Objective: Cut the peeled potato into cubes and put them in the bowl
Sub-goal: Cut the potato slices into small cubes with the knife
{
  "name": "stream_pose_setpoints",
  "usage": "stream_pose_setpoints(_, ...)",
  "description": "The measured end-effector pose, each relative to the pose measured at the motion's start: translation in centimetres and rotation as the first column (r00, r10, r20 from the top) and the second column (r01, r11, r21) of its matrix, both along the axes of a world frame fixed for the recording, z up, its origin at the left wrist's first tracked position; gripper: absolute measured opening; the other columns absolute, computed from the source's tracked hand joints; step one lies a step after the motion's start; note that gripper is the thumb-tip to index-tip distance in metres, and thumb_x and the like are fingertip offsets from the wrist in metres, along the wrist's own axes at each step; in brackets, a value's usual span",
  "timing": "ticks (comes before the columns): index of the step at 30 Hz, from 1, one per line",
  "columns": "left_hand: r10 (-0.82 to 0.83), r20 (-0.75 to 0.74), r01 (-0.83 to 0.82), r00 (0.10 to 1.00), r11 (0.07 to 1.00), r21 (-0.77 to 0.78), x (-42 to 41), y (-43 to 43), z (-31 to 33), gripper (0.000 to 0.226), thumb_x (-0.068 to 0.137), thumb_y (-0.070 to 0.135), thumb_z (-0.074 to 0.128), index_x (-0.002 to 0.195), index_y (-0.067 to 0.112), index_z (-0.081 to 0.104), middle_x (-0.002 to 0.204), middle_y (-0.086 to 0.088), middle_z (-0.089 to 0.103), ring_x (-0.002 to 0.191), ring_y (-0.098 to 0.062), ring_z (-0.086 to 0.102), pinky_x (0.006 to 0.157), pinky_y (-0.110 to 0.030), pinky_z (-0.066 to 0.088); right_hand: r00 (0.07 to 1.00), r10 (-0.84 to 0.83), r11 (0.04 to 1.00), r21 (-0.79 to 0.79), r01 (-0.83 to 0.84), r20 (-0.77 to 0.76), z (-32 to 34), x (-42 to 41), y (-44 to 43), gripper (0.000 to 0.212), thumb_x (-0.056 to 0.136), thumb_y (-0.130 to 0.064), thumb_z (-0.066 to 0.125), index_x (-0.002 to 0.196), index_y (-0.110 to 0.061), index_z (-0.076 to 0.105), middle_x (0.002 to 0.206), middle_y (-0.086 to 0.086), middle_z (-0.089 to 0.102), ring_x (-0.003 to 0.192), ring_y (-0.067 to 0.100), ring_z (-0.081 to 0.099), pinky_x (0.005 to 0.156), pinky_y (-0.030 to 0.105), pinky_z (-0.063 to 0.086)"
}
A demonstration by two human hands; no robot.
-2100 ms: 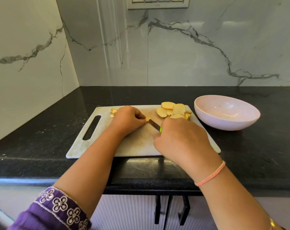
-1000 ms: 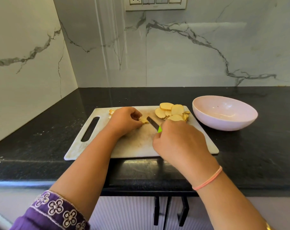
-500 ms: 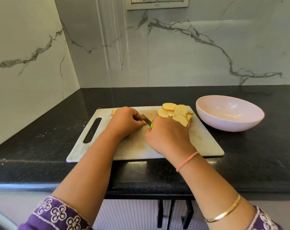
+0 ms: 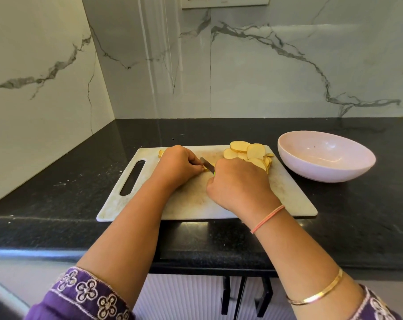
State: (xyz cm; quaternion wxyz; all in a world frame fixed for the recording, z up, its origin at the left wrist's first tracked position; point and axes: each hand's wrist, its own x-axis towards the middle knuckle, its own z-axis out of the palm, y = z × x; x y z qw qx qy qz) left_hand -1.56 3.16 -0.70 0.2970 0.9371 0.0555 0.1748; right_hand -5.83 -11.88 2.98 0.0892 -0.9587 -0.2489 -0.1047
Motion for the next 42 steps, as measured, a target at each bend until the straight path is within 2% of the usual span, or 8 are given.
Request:
stream_pose_setpoints(14,0.026,-0.023,-0.026,0.999,1.0,-0.003,0.2,0.2,0.0,0.014,0.083,0.021,0.072,0.094,0.014,0.077,0.091,0.0,0.073,0.075,-0.011,0.063,0.063,-0.02,0.047,1.0,0.008,1.0,-0.016,-0.008,-0.005,-0.6,-1.3,0.4,0.011,0.095,-0.023,0.043,0.088,-0.02,0.051,0.065,-0.001,0.035,0.069,0.019,0.045,0.053,0.028,0.034)
stream_pose_setpoints(18,0.031,-0.019,-0.032,0.999,1.0,-0.001,0.2,0.5,0.0,0.012,0.084,0.02,0.071,0.093,0.015,0.077,0.084,0.003,0.069,0.061,-0.006,0.054,0.049,-0.013,0.037,0.999,0.038,0.999,-0.009,-0.038,0.009,-1.0,-2.2,-0.3,0.015,0.095,-0.026,0.044,0.081,-0.021,0.043,0.065,-0.003,0.036,0.066,0.018,0.043,0.05,0.026,0.029)
stream_pose_setpoints(21,0.024,0.01,-0.024,1.0,1.0,0.011,0.1,0.3,-0.3,0.01,0.084,0.017,0.07,0.092,0.014,0.076,0.088,0.001,0.071,0.066,-0.004,0.055,0.055,-0.012,0.039,1.0,0.025,1.0,0.008,-0.025,-0.014,-0.7,-2.1,-1.6,0.018,0.095,-0.032,0.043,0.081,-0.02,0.043,0.067,-0.003,0.039,0.066,0.018,0.045,0.05,0.027,0.029)
stream_pose_setpoints(26,0.048,0.016,-0.048,0.999,0.999,0.025,-0.1,0.5,-0.3,0.017,0.085,0.011,0.065,0.1,0.017,0.07,0.097,0.003,0.067,0.085,-0.008,0.059,0.075,-0.018,0.044,0.998,0.0,0.995,0.103,0.006,-0.059,0.0,-1.3,-3.8,0.026,0.092,-0.035,0.041,0.102,-0.022,0.061,0.069,-0.004,0.048,0.067,0.018,0.047,0.054,0.028,0.032)
stream_pose_setpoints(29,0.046,-0.006,-0.046,0.999,0.998,0.031,0.1,0.7,-0.2,0.028,0.086,0.005,0.061,0.109,0.019,0.064,0.104,0.003,0.066,0.092,-0.009,0.06,0.08,-0.019,0.047,1.0,-0.016,0.978,0.207,0.021,-0.024,-0.1,-0.2,-4.4,0.022,0.092,-0.031,0.042,0.091,-0.021,0.061,0.063,-0.004,0.047,0.062,0.017,0.046,0.048,0.025,0.027)
stream_pose_setpoints(32,0.036,-0.007,-0.036,0.999,0.999,0.04,0.0,0.4,-0.3,0.03,0.087,0.01,0.06,0.115,0.021,0.062,0.107,0.003,0.064,0.094,-0.009,0.057,0.08,-0.02,0.046,0.999,-0.032,0.961,0.272,0.041,-0.038,-0.9,1.2,-4.5,0.021,0.091,-0.029,0.043,0.084,-0.02,0.061,0.061,-0.003,0.049,0.062,0.02,0.048,0.047,0.025,0.026)
stream_pose_setpoints(36,0.043,-0.019,-0.04,0.999,0.992,0.116,0.3,0.0,-0.5,0.022,0.091,0.022,0.058,0.11,0.023,0.069,0.108,0.003,0.066,0.094,-0.009,0.058,0.075,-0.019,0.042,0.996,-0.024,0.937,0.345,0.054,-0.089,-2.6,2.5,-4.0,0.03,0.093,-0.031,0.044,0.111,-0.021,0.065,0.064,-0.002,0.053,0.065,0.02,0.051,0.05,0.026,0.029)
stream_pose_setpoints(42,0.06,0.025,-0.063,0.998,0.992,0.111,0.7,0.5,-0.4,0.024,0.089,0.007,0.055,0.108,0.02,0.062,0.106,0.002,0.066,0.093,-0.011,0.058,0.081,-0.021,0.045,0.993,0.021,0.893,0.449,0.033,-0.115,-3.6,3.3,-3.9,0.031,0.094,-0.031,0.045,0.114,-0.02,0.066,0.065,-0.002,0.056,0.062,0.017,0.049,0.049,0.024,0.028)
